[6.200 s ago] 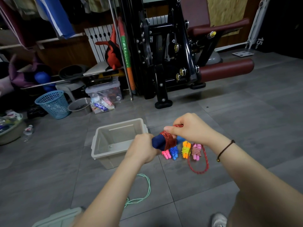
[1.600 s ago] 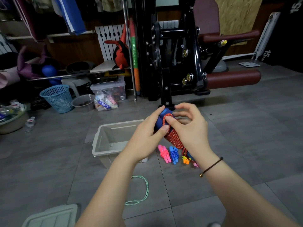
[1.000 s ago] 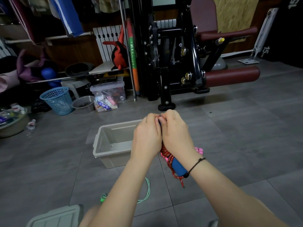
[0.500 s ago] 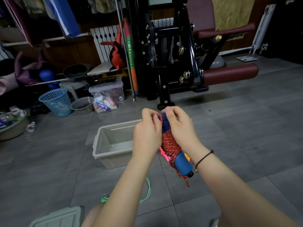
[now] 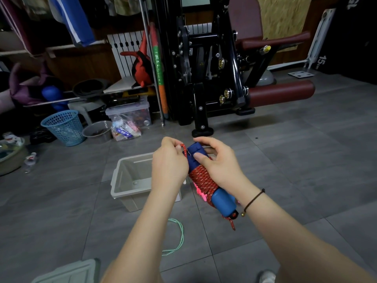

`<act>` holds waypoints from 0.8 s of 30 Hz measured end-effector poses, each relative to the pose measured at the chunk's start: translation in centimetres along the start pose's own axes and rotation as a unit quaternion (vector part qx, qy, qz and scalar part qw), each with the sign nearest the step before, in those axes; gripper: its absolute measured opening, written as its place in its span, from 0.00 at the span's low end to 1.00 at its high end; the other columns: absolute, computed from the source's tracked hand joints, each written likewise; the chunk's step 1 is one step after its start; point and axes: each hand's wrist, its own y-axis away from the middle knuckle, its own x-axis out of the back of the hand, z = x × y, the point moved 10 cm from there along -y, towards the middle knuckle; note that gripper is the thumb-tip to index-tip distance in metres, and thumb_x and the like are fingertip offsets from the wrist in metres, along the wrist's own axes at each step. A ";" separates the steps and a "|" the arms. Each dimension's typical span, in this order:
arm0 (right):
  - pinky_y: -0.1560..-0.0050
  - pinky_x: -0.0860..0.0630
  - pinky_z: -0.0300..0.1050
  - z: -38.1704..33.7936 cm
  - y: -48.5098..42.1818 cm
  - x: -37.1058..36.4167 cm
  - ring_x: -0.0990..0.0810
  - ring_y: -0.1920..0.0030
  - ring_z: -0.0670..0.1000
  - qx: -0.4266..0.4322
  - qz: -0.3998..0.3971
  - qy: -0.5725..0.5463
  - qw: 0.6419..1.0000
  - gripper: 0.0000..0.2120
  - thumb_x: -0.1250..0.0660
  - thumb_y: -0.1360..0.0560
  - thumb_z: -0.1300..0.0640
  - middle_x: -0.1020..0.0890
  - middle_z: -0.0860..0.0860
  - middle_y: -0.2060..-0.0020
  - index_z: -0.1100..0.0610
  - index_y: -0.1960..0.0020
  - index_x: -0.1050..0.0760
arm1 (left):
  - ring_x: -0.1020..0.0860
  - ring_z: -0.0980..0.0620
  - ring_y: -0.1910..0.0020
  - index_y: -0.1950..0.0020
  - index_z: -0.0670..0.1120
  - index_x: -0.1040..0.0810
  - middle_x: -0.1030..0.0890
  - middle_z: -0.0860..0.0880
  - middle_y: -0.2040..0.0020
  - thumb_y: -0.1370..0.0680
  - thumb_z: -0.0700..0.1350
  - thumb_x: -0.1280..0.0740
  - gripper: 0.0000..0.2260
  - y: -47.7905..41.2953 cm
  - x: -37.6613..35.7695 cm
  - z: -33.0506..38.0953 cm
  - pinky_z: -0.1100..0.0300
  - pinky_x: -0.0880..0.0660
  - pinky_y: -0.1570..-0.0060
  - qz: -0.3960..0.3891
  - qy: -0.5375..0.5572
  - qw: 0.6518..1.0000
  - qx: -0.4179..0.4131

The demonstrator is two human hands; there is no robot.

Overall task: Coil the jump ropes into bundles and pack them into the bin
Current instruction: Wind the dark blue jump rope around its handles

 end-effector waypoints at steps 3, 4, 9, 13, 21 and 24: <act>0.44 0.23 0.39 -0.3 0.2 0.1 0.22 0.46 0.42 0.006 0.022 -0.024 0.999 0.17 0.33 0.26 0.62 0.21 0.47 0.43 0.46 0.40 0.26 | 0.23 0.49 0.59 0.48 0.46 0.28 0.21 0.49 0.61 0.21 0.41 0.41 0.04 0.1 0.8 0.8 0.57 0.27 0.60 0.048 0.004 0.998 -0.046; 0.44 0.23 0.39 -0.3 0.3 0.2 0.22 0.46 0.42 0.006 0.028 -0.031 0.999 0.18 0.32 0.26 0.62 0.22 0.47 0.43 0.46 0.40 0.26 | 0.23 0.52 0.62 0.47 0.47 0.29 0.21 0.50 0.63 0.22 0.41 0.40 0.05 0.1 0.8 1.1 0.63 0.28 0.63 0.049 0.021 0.997 -0.059; 0.41 0.24 0.44 0.5 0.0 0.3 0.22 0.44 0.43 -0.027 0.021 -0.069 0.997 0.20 0.30 0.27 0.58 0.20 0.46 0.43 0.48 0.36 0.27 | 0.25 0.60 0.72 0.53 0.51 0.30 0.19 0.51 0.66 0.23 0.41 0.35 0.06 -0.3 1.1 0.4 0.72 0.31 0.71 0.038 0.159 0.985 -0.052; 0.45 0.21 0.51 1.2 0.6 -1.3 0.19 0.48 0.47 -0.063 -0.071 -0.092 0.991 0.17 0.34 0.24 0.50 0.19 0.45 0.47 0.40 0.37 0.30 | 0.25 0.58 0.69 0.59 0.52 0.28 0.21 0.51 0.66 0.23 0.38 0.36 0.10 -0.2 0.6 0.5 0.66 0.29 0.70 0.028 0.222 0.972 -0.068; 0.53 0.21 0.47 2.0 0.8 -0.3 0.18 0.57 0.48 -0.091 -0.082 0.030 0.992 0.20 0.24 0.39 0.42 0.17 0.48 0.58 0.48 0.52 0.25 | 0.18 0.58 0.57 0.51 0.51 0.18 0.16 0.51 0.56 0.23 0.34 0.35 0.13 -0.1 -2.4 0.4 0.65 0.22 0.57 -0.226 0.186 0.954 -0.068; 0.57 0.22 0.42 2.8 1.1 0.1 0.18 0.59 0.46 -0.106 -0.081 0.069 0.989 0.20 0.25 0.39 0.40 0.17 0.47 0.60 0.50 0.55 0.23 | 0.18 0.58 0.50 0.46 0.52 0.18 0.16 0.52 0.50 0.26 0.33 0.32 0.16 0.5 -3.1 -0.5 0.62 0.22 0.49 -0.277 0.168 0.944 -0.058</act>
